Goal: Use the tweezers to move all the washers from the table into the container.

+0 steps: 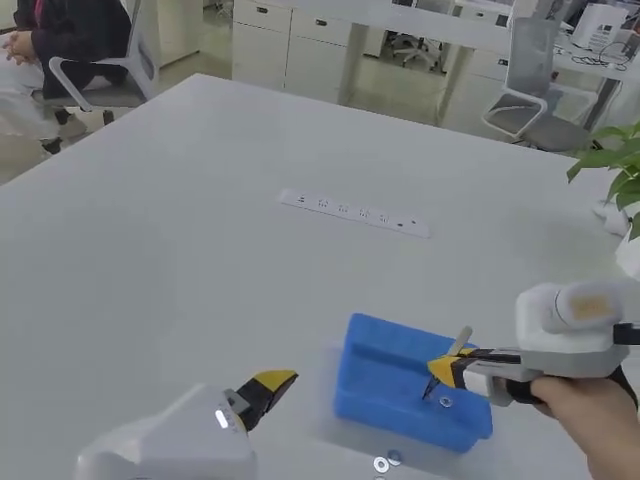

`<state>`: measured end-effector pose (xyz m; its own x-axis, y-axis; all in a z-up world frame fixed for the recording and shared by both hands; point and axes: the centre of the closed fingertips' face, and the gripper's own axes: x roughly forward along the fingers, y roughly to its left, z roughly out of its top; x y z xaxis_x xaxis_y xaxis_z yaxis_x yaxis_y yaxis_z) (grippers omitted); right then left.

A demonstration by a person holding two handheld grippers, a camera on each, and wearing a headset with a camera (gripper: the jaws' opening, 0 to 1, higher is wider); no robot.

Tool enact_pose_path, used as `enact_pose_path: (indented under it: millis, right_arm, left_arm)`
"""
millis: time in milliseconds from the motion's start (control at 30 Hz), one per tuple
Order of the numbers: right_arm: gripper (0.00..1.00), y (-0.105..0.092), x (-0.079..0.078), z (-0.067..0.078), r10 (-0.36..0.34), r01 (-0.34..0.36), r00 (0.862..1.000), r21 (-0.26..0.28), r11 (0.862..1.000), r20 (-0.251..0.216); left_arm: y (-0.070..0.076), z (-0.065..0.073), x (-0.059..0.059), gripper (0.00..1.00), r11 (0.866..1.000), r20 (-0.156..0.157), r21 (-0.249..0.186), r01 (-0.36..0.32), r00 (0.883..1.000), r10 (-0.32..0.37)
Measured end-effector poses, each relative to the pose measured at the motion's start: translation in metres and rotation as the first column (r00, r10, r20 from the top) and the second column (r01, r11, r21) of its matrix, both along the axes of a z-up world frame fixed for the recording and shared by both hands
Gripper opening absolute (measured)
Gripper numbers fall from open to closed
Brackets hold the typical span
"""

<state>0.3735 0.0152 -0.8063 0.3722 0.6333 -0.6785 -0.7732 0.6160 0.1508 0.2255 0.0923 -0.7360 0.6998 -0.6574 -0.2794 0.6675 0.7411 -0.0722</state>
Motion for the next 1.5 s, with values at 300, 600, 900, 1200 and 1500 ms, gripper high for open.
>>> enact_pose_path:
  millis: [300, 600, 900, 1200, 1500]
  right_arm:
    - [0.04, 0.0, 0.002, -0.003, 0.016, -0.016, 1.0, -0.017, 1.0, 0.009]
    - [0.04, -0.002, 0.0, -0.003, 0.028, -0.028, 1.0, -0.022, 0.999, 0.009]
    - [0.04, -0.002, -0.006, 0.011, 0.038, -0.037, 0.999, -0.013, 0.999, 0.028]
    - [0.04, 0.005, -0.023, 0.035, 0.059, -0.06, 0.997, 0.024, 0.998, 0.055]
    - [0.04, 0.017, -0.043, 0.062, 0.083, -0.089, 0.994, 0.089, 0.992, 0.07]
  left_arm:
    - [0.0, 0.0, 0.0, 0.88, 1.0, -0.002, -0.001, 0.001, 1.0, -0.001]
    - [-0.002, -0.002, -0.001, 0.88, 1.0, -0.008, 0.009, 0.009, 1.0, -0.009]
    - [-0.003, -0.003, -0.002, 0.87, 1.0, -0.013, 0.018, 0.017, 1.0, -0.017]
    - [-0.004, -0.004, -0.003, 0.87, 0.999, -0.016, 0.024, 0.024, 1.0, -0.023]
    - [-0.006, -0.006, -0.004, 0.87, 0.999, -0.02, 0.031, 0.032, 0.999, -0.031]
